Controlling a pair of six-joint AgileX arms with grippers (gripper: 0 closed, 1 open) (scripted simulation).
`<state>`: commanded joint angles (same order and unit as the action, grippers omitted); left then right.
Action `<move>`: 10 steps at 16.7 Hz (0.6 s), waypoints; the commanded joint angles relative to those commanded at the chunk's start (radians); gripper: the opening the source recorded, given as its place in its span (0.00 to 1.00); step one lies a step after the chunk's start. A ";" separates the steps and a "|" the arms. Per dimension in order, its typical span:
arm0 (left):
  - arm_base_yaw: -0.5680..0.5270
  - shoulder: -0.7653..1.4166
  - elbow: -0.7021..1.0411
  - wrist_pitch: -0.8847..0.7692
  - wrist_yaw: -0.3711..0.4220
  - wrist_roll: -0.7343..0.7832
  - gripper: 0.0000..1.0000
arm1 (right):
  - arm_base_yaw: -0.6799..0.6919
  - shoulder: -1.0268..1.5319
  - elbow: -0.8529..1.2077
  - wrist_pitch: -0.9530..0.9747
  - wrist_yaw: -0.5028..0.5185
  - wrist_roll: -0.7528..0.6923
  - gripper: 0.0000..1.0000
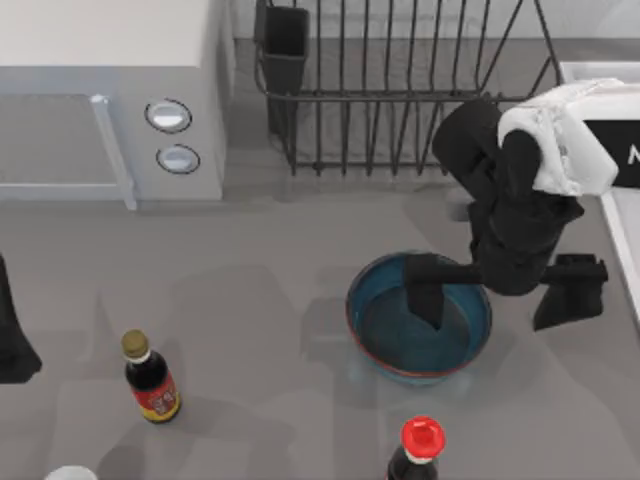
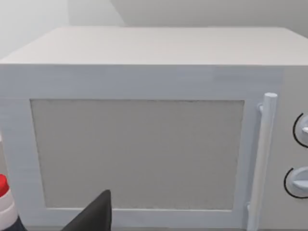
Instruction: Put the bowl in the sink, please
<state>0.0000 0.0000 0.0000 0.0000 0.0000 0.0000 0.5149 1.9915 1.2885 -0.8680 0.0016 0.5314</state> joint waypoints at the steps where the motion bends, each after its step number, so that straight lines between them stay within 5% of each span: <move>1: 0.000 0.000 0.000 0.000 0.000 0.000 1.00 | 0.000 0.000 0.000 0.000 0.000 0.000 1.00; 2: 0.000 0.000 0.000 0.000 0.000 0.000 1.00 | 0.000 0.000 0.000 0.000 0.000 0.000 1.00; 10: 0.000 0.000 0.000 0.000 0.000 0.000 1.00 | 0.000 0.000 0.000 0.000 0.000 0.000 0.40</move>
<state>0.0000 0.0000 0.0000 0.0000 0.0000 0.0000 0.5149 1.9915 1.2885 -0.8680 0.0016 0.5314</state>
